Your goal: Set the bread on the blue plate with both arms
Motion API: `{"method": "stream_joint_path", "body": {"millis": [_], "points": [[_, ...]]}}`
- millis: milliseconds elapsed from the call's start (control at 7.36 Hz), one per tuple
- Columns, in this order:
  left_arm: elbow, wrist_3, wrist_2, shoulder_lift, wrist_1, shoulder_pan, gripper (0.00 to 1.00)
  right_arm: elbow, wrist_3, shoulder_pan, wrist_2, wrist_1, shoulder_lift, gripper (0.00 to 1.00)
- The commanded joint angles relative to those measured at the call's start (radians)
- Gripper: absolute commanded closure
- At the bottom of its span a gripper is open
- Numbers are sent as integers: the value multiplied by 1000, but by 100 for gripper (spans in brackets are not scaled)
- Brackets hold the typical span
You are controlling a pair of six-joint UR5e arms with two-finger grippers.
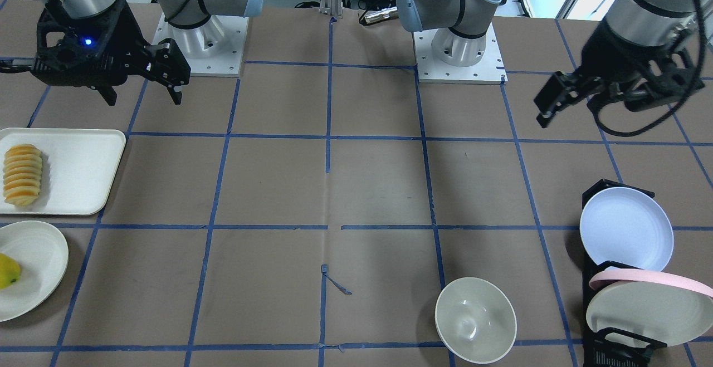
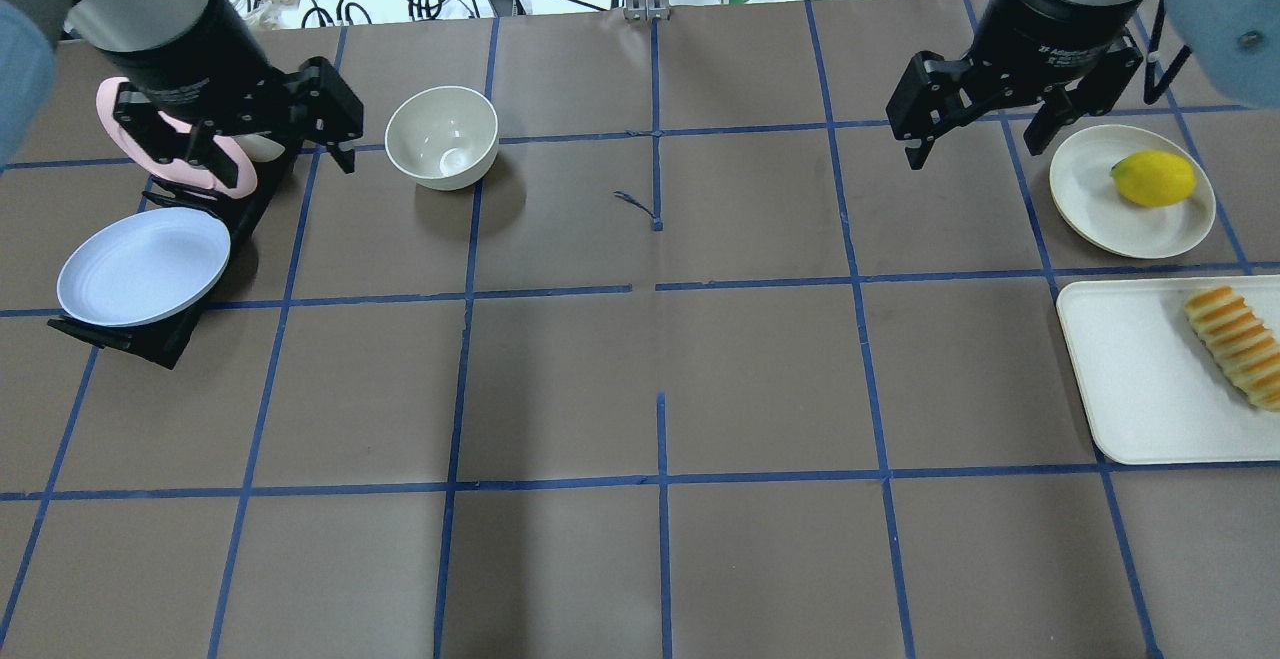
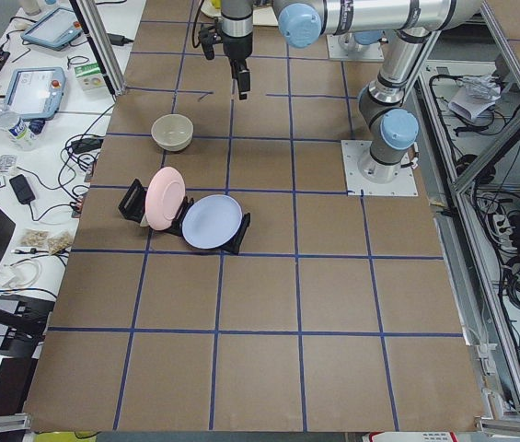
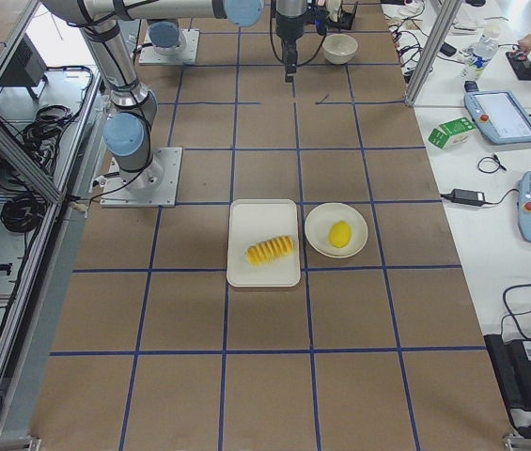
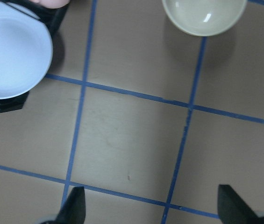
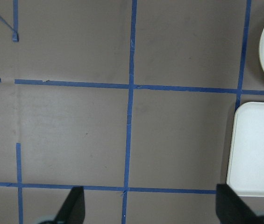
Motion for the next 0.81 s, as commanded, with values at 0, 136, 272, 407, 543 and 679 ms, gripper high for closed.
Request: {"method": "stream_joint_path", "body": {"millis": [0,136,272,407,543,679], "points": [[-19,32,-1,-64,25,220,0,2,-5,-7,1,-1,4,0],[-23,67,0,-128,121,275,0,14,-5,-15,-4,-5,2,0],[-21,121,2,-203,189,326,0,34,-11,-64,-4,-7,1,0],[-18,141,-1,-280,224,381,0,62,-44,-126,1,1,0,0],[-19,199,-7,-352,311,407,1,114,-174,-191,1,-16,0,0],[-18,233,-3,-414,350,414,11,181,-254,-284,2,-54,2,0]]}}
